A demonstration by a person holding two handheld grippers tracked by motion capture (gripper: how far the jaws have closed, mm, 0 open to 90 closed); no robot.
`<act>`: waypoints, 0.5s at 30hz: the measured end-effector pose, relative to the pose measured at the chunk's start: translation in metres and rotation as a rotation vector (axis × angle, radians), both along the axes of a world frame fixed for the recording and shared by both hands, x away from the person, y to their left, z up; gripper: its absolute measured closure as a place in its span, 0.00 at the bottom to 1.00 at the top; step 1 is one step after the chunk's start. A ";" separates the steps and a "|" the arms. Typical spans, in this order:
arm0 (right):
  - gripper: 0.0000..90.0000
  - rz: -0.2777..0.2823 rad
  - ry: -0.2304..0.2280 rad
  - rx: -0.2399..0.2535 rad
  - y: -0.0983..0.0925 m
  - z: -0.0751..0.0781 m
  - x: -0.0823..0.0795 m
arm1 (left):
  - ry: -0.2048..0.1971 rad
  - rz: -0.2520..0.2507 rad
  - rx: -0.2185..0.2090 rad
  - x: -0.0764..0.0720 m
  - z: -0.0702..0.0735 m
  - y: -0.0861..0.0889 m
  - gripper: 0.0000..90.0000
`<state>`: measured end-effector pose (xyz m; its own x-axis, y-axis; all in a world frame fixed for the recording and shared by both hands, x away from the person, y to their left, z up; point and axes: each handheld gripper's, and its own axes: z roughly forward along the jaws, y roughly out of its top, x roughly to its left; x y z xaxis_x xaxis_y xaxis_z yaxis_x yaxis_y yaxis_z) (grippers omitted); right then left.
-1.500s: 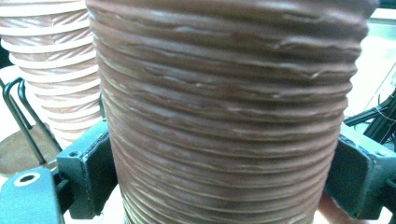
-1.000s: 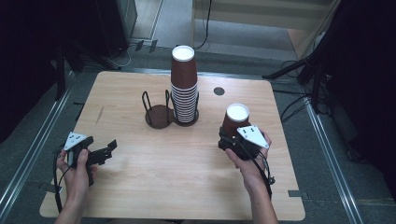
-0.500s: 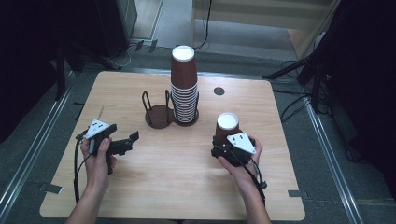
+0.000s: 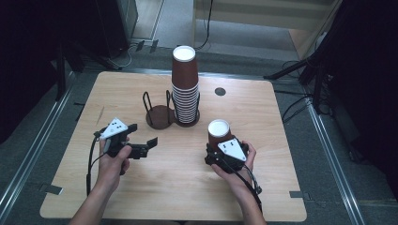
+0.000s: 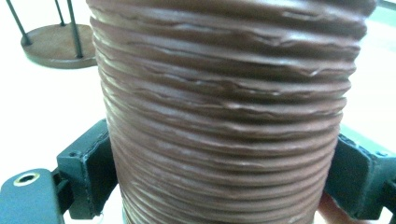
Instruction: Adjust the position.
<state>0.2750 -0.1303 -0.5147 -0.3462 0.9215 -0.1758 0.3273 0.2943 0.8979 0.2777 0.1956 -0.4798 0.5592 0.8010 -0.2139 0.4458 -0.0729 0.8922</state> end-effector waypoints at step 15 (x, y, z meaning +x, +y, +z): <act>0.11 0.063 -0.051 -0.146 0.028 -0.012 -0.011 | 0.044 -0.128 0.048 -0.002 -0.005 -0.028 0.00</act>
<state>0.2636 -0.1019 -0.5267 -0.3896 0.8616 -0.3254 0.2589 0.4415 0.8591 0.2754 0.1674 -0.4849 0.6487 0.7334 -0.2032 0.4684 -0.1743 0.8661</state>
